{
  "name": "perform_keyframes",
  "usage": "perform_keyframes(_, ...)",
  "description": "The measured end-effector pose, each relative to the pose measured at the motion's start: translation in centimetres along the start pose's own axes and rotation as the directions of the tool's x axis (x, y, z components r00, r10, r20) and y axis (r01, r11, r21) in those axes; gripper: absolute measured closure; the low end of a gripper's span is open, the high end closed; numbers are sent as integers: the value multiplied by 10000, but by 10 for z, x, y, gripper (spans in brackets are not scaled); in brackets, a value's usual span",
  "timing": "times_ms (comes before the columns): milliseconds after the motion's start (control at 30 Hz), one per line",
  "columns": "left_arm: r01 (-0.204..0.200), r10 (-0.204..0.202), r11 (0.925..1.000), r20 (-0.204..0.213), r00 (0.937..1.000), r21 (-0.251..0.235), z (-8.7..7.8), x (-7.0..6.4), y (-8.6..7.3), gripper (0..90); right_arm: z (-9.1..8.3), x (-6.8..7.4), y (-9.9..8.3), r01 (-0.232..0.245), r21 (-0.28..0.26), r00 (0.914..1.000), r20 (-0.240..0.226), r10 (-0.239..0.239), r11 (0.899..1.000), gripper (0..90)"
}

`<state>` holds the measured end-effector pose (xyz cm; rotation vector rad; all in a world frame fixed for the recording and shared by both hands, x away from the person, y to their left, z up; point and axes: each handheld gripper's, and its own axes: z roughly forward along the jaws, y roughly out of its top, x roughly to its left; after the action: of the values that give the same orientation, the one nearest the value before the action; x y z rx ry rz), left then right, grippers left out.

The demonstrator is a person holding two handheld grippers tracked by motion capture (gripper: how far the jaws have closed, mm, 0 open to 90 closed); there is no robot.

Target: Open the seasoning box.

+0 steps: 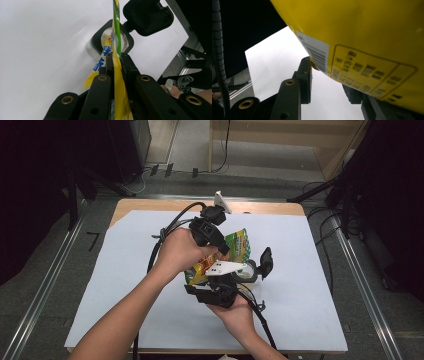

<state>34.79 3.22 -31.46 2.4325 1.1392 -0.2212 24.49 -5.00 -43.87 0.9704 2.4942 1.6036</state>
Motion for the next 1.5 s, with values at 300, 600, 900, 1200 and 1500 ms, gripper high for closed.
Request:
perform_keyframes(300,-82,83,10000,-118,9999,18,0,-2,0,875,0,-1,0,72,8,10000,47,-72,10000,648)
perform_keyframes(600,-96,96,10000,-241,9997,-18,0,-1,0,887,0,-2,-1,164,62,9996,217,-166,9998,653)
perform_keyframes(900,-11,11,10000,-468,9989,2,-1,1,-1,899,-2,0,-1,51,-121,9995,299,-47,9999,613)
perform_keyframes(1200,-122,131,9999,-830,9965,117,0,-4,4,899,-5,1,-1,-143,-248,9992,373,152,9996,584)
perform_keyframes(1500,-109,121,9998,-684,9976,171,1,-4,6,898,-9,0,0,-338,-333,9993,153,343,9989,617)
